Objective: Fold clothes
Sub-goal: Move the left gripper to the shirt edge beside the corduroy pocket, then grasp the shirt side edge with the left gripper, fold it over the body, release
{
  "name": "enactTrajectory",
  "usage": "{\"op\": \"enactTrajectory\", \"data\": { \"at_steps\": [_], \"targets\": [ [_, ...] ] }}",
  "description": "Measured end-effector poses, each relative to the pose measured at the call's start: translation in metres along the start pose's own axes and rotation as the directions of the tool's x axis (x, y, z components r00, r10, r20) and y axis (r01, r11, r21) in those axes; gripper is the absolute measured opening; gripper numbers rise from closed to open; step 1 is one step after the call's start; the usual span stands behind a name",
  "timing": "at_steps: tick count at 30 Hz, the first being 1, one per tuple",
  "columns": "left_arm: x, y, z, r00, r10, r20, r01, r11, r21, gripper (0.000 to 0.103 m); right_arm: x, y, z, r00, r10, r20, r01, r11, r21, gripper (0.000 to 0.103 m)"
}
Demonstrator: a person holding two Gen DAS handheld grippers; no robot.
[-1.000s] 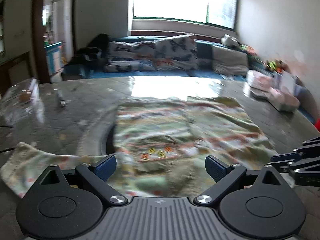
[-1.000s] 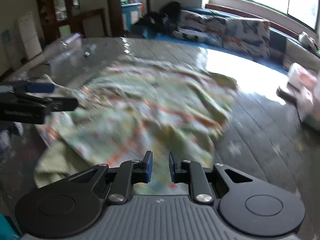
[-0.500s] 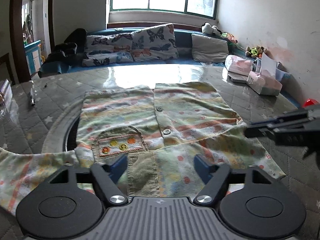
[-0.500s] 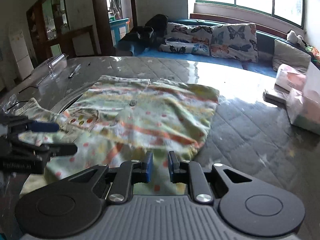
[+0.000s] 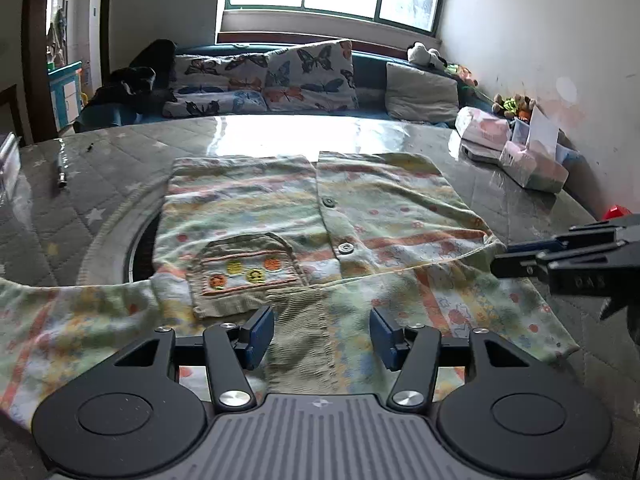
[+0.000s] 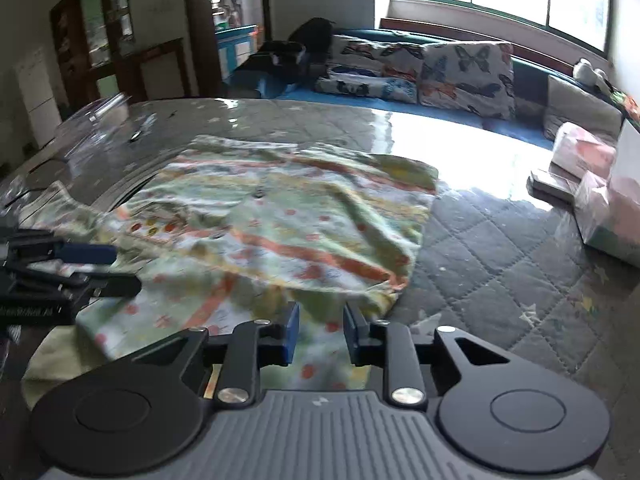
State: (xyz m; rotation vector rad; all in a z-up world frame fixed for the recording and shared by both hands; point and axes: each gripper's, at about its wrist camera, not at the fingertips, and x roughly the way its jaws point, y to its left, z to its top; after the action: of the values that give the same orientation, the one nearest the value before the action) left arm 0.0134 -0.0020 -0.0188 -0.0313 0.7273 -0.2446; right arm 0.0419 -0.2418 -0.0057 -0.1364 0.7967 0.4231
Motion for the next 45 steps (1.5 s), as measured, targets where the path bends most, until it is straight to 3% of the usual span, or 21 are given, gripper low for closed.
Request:
{"op": "enactTrajectory", "data": {
  "at_steps": [4,13,20,26,32,40,42,45],
  "targets": [
    [-0.008,0.005,-0.006,1.000,0.020,0.008,-0.020,1.000,0.004,0.057,-0.011,0.015,-0.011,0.999,0.028,-0.016,-0.028,0.999,-0.036,0.034],
    [-0.010,0.007,-0.016,0.999,0.043,0.001,-0.043,0.999,0.032,0.059,-0.022,0.034,-0.039,0.998,-0.024,-0.051,0.018,0.992,-0.128,0.036],
    [-0.032,0.032,-0.017,0.993,0.112,0.032,-0.111,0.993,-0.036,0.063,-0.025,0.055,-0.016,0.999,0.038,-0.002,-0.038,0.983,-0.182,0.037],
    [-0.041,0.074,-0.020,0.974,0.224,0.016,-0.220,0.966,-0.132,0.066,0.000,0.088,0.002,0.993,0.117,0.003,-0.113,0.967,-0.230,0.037],
    [-0.053,0.126,-0.021,0.937,0.350,0.001,-0.339,0.908,-0.246,0.068,0.026,0.110,0.002,0.989,0.141,-0.040,-0.147,0.950,-0.274,0.037],
    [-0.065,0.194,-0.022,0.827,0.561,-0.031,-0.529,0.759,-0.379,0.066,0.021,0.111,0.000,0.989,0.138,-0.044,-0.145,0.948,-0.283,0.040],
    [-0.066,0.207,-0.024,0.809,0.586,-0.047,-0.552,0.729,-0.405,0.065,0.019,0.111,0.000,0.989,0.140,-0.042,-0.146,0.949,-0.280,0.040],
    [-0.067,0.221,-0.026,0.798,0.600,-0.064,-0.564,0.703,-0.434,0.061,0.017,0.110,-0.001,0.989,0.143,-0.040,-0.148,0.950,-0.276,0.040]
  ]
}}
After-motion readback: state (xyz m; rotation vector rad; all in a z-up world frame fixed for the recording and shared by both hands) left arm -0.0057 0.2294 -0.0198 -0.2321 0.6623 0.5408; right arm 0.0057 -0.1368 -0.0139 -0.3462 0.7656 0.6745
